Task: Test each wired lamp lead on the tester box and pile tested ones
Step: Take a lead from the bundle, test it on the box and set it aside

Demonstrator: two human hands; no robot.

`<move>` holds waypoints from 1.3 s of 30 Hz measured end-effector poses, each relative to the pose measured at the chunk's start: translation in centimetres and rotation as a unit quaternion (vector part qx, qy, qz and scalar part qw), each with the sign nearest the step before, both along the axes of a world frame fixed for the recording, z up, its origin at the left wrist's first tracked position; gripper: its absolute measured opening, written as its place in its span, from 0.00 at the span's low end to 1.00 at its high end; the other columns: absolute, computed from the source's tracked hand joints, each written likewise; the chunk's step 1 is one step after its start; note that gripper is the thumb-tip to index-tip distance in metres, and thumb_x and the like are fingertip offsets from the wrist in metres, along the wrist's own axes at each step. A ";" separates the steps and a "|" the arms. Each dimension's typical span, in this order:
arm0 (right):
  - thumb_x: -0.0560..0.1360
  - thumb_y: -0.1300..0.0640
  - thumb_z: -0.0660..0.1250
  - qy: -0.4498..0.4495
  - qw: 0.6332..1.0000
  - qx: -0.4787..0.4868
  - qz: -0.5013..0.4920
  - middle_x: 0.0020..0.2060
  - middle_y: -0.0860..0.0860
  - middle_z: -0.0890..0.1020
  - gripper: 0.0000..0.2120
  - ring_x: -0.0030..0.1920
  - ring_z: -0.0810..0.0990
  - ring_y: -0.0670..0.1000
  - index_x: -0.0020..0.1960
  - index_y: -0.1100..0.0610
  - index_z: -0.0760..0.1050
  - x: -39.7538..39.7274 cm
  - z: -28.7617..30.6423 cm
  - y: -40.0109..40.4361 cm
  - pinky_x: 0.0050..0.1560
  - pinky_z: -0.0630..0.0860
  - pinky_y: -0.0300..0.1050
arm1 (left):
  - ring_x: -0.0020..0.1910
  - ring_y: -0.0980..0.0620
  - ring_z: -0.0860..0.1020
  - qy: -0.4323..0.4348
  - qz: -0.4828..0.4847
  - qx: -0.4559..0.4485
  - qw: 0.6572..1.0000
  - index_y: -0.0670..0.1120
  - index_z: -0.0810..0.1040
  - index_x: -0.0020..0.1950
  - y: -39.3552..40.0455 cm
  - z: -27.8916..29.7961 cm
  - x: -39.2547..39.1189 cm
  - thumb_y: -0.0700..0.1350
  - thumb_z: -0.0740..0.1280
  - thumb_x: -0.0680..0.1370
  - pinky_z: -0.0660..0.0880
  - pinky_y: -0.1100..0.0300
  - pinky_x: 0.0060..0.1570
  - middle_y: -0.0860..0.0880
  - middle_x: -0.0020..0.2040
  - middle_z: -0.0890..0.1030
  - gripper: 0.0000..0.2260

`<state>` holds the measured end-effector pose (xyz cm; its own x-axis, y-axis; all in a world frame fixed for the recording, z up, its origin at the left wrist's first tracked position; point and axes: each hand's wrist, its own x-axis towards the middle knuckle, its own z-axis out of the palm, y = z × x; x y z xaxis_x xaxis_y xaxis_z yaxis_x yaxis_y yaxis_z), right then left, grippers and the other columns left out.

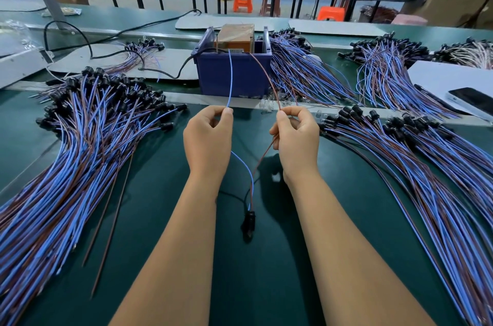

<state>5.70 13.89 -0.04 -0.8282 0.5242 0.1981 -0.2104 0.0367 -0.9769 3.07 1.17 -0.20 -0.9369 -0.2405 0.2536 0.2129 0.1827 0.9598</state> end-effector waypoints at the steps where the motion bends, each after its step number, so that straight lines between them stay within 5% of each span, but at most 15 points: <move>1: 0.80 0.60 0.62 -0.004 1.000 -0.001 -0.002 0.28 0.48 0.77 0.05 0.27 0.72 0.46 0.45 0.54 0.73 -0.1 0.0 0.0 0.30 0.70 0.39 | 0.26 0.60 0.67 -0.001 -0.001 0.001 1.000 0.54 0.81 0.39 0.0 0.0 0.1 0.50 0.65 0.77 0.67 0.62 0.33 0.60 0.26 0.72 0.08; 23: 0.81 0.60 0.62 -0.006 1.000 -0.026 -0.010 0.30 0.49 0.78 0.04 0.26 0.72 0.44 0.48 0.55 0.74 -0.3 -0.1 0.3 0.27 0.70 0.35 | 0.27 0.59 0.68 -0.004 0.030 -0.001 1.000 0.53 0.78 0.41 -0.3 0.0 -0.1 0.48 0.64 0.79 0.67 0.63 0.32 0.58 0.29 0.75 0.08; 28: 0.81 0.60 0.62 -0.009 1.000 -0.026 -0.012 0.31 0.50 0.78 0.04 0.27 0.73 0.44 0.49 0.55 0.74 -0.3 0.0 0.3 0.28 0.70 0.35 | 0.25 0.60 0.68 -0.013 0.014 -0.019 1.000 0.54 0.78 0.40 -0.2 -0.1 -0.2 0.48 0.64 0.79 0.65 0.70 0.27 0.62 0.26 0.73 0.09; 39: 0.81 0.60 0.62 -0.019 0.999 -0.031 -0.007 0.32 0.51 0.78 0.03 0.29 0.74 0.45 0.51 0.56 0.74 -0.1 0.2 0.2 0.29 0.71 0.34 | 0.28 0.59 0.69 -0.007 0.004 -0.016 1.000 0.53 0.80 0.42 -0.3 -0.3 -0.2 0.49 0.64 0.79 0.67 0.62 0.34 0.62 0.26 0.74 0.08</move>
<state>5.62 14.12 0.14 -0.8273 0.5455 0.1341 -0.1736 -0.0214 -0.9846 2.85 0.87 -0.47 -0.9386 -0.2397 0.2484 0.1984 0.2140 0.9565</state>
